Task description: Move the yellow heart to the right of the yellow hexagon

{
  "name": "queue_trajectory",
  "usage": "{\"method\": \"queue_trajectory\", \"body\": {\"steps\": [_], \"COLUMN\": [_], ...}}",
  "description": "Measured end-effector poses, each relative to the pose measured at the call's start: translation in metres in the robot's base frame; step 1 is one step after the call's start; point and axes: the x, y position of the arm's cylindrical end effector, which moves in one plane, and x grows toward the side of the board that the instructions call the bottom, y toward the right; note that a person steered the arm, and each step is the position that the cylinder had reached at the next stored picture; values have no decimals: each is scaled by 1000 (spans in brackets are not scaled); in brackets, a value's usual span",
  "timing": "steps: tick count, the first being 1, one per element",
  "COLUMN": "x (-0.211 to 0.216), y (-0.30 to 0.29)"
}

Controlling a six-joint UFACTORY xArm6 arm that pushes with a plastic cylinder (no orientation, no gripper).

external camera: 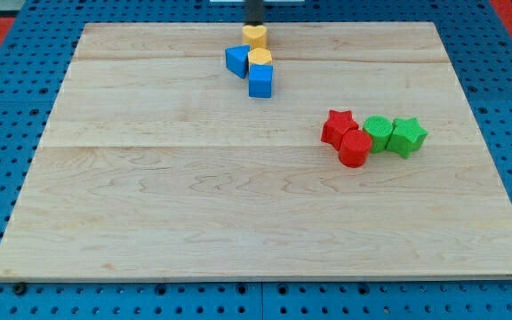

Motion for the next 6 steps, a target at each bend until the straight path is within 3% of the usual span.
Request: {"method": "queue_trajectory", "body": {"steps": [1,3,4,5,6], "x": [3,0,22,33,4], "y": [-30,-11,-4,70,39]}}
